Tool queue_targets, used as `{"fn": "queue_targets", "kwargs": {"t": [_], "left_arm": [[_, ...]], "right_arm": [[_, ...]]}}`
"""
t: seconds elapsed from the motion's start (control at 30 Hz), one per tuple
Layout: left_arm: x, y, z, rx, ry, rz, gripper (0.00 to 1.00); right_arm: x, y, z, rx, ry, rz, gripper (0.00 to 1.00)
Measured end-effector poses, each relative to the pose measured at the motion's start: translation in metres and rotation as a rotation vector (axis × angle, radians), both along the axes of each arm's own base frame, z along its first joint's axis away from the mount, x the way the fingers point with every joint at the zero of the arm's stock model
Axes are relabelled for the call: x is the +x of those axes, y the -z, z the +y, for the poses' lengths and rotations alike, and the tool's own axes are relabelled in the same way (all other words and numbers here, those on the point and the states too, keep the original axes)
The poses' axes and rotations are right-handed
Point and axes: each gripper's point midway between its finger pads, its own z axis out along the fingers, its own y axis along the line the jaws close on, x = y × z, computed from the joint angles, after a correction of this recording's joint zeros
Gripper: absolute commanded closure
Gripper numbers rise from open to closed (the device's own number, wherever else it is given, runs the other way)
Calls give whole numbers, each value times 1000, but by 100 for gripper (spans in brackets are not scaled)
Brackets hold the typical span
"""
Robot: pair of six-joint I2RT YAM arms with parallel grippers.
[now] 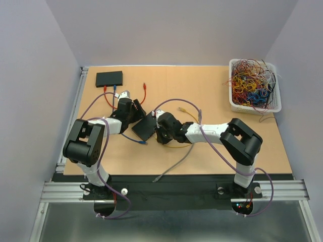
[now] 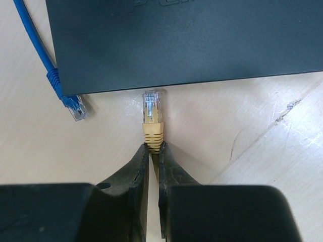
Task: Insert the plug into the switch port
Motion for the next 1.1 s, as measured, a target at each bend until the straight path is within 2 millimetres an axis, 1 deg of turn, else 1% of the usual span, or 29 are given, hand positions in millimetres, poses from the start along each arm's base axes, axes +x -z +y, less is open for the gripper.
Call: {"fn": "queue_targets", "kwargs": {"t": [0.23,0.33,0.57,0.77,0.9,1.1], "left_arm": [[2,2,-2,-6,6,-7,29],[2,2,-3,-8,8,-9,29],[2,2,-4,-14,14,-12,29],[1,2,-5,-20,19,-20,29],[0,3,-5,-25,24,-25,29],[-2,2,-6,-38,29,-46,30]], "right_arm": [[7,-8,4,-1,16,-25,100],[8,-9,3,-7,20,-28,99],[9,-7,5,-23,27,-37,99],[15,-1,9,-37,37,-44,100],[20,-2,13,-34,44,-54,100],[23,-3,12,-41,59,-66,99]]}}
